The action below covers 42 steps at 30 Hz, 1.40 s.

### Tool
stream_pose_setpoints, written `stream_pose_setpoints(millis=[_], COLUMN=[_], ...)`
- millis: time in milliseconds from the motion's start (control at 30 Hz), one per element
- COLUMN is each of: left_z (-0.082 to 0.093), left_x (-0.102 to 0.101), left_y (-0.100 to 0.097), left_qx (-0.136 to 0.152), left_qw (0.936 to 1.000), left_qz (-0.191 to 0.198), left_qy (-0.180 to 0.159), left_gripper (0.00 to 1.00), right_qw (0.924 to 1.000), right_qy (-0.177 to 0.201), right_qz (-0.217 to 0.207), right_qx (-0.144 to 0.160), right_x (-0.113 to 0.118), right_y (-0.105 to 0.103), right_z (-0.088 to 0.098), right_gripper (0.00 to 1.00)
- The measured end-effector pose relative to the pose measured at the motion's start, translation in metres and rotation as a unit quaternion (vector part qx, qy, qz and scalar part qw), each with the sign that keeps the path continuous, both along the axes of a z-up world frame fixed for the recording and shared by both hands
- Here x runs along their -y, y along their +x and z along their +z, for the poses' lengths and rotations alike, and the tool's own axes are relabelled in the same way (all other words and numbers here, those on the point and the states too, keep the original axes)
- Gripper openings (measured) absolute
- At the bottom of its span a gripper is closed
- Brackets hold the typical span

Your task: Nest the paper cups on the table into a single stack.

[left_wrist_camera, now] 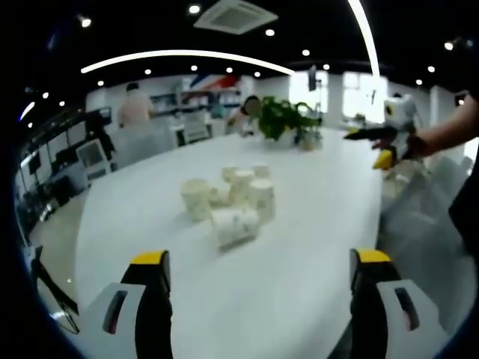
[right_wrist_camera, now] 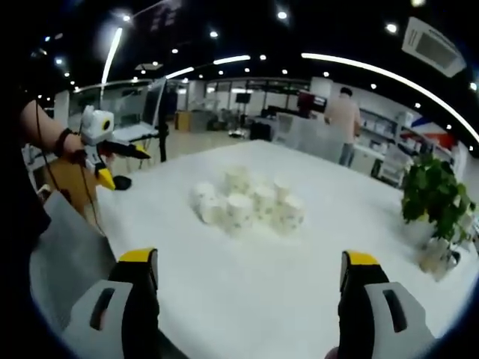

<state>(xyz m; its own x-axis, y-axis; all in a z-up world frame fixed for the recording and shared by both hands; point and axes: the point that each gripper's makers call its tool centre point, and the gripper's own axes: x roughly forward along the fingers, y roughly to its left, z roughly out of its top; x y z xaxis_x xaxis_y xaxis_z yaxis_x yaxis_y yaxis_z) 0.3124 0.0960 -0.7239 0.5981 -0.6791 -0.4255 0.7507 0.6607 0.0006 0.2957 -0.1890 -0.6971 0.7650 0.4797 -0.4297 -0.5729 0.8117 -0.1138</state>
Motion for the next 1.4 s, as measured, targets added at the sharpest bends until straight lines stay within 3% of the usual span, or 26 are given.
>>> stream_pose_setpoints(millis=[133,300,733,1400], left_z=[0.003,-0.001,0.0,0.012], left_x=[0.002,0.002,-0.003,0.0], left_y=[0.0,0.002,0.0,0.013], left_qx=[0.002,-0.004,-0.016,0.006], left_qw=[1.0,0.9999,0.9999,0.9999], left_qz=[-0.004,-0.012,-0.002,-0.007], left_qy=[-0.004,0.01,-0.003,0.013], left_gripper=[0.99,0.98,0.98,0.99], right_qw=[0.9998,0.9998,0.9999,0.9999], right_qy=[0.008,0.009,0.011,0.012], right_qz=[0.004,-0.001,-0.005,-0.007], right_qx=[0.02,0.017,0.004,0.0], right_x=[-0.005,-0.009,-0.007,-0.007], right_y=[0.002,0.003,-0.002,-0.004], right_z=[0.008,0.004,-0.006,-0.008], right_gripper=[0.97,0.98,0.98,0.98])
